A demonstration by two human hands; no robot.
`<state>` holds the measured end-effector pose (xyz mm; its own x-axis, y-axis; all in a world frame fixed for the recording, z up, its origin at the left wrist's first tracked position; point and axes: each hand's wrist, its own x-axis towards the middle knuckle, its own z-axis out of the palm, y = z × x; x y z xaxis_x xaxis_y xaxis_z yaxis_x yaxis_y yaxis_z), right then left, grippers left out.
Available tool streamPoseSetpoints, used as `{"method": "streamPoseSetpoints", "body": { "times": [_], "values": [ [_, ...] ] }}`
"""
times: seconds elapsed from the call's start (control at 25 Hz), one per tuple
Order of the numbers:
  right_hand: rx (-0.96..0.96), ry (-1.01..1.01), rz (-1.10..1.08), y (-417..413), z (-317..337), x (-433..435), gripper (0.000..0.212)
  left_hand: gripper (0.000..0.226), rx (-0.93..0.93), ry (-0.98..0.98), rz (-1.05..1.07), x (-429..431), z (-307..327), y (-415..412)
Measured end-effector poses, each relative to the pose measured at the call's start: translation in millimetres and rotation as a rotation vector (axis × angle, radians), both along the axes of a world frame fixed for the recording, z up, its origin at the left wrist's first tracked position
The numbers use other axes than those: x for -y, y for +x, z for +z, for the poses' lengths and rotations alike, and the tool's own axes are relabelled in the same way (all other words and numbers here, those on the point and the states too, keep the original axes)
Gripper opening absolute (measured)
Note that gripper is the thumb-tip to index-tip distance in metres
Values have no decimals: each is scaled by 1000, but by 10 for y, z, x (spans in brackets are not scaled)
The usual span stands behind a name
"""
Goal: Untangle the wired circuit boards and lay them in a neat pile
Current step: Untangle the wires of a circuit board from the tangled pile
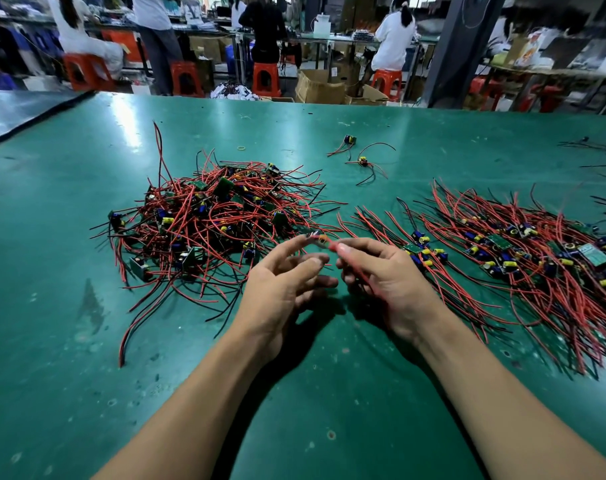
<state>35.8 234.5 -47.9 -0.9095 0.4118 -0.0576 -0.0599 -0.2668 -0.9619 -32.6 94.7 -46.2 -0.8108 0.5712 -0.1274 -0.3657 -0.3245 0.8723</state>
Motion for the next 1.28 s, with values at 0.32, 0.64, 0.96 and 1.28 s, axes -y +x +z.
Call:
{"method": "streamPoseSetpoints", "body": {
  "times": [0.32, 0.64, 0.96, 1.28],
  "values": [
    [63, 29, 69, 31, 39, 2, 19, 31, -33, -4, -41, 13, 4, 8],
    [10, -40, 388, 63, 36, -65, 38, 22, -115, -39, -133, 24, -10, 64],
    [-39, -22, 409, 76, 20, -33, 42, 52, -166, -94, -117, 28, -28, 90],
    [18, -116, 234, 72, 84, -31, 30, 33, -97, -66, -423, 92, -29, 42]
  ]
}}
